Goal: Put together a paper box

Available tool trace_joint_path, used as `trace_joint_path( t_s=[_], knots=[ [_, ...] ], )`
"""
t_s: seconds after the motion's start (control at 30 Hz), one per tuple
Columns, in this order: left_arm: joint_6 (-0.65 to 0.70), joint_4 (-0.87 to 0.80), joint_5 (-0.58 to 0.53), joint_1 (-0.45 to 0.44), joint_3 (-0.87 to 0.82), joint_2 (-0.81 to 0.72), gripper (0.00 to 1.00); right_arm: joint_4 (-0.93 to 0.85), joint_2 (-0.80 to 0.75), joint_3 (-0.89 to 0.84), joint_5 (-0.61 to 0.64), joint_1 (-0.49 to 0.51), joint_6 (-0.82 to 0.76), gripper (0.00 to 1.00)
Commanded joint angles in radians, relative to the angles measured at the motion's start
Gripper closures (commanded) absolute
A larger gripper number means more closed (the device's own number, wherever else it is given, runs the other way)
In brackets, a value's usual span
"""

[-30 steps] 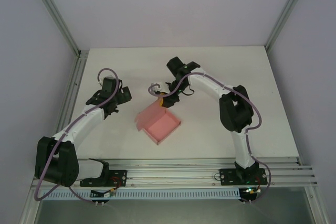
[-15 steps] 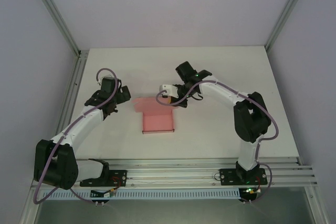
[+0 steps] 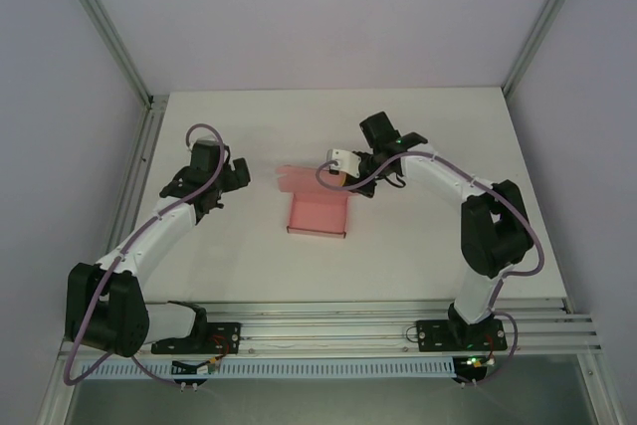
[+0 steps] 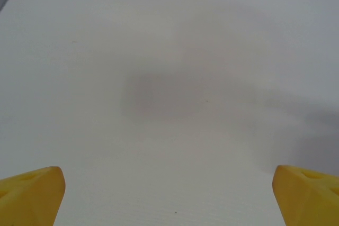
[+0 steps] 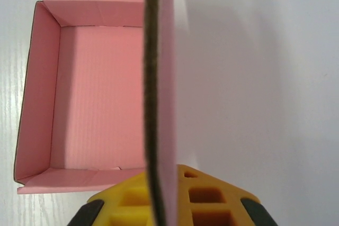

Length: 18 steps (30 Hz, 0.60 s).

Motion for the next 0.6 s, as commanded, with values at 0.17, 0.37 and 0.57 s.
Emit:
trace_joint_path(
  t_s=[0.17,0.37,0.57],
  knots=[
    [0.209,0.082,0.232,-0.001,-0.049,-0.052,0.00,-0.002,0.006,0.018,0.045,-0.017,0.010,0.86],
    [0.368,0.092,0.403,0.000,-0.099,-0.145,0.00,-0.002,-0.039,0.002,0.035,-0.041,0.049,0.61],
    [0.603,0.045,0.756,0.000,-0.164,-0.249,0.00,0.026,-0.150,-0.109,-0.070,-0.077,0.092,0.28]
  ],
)
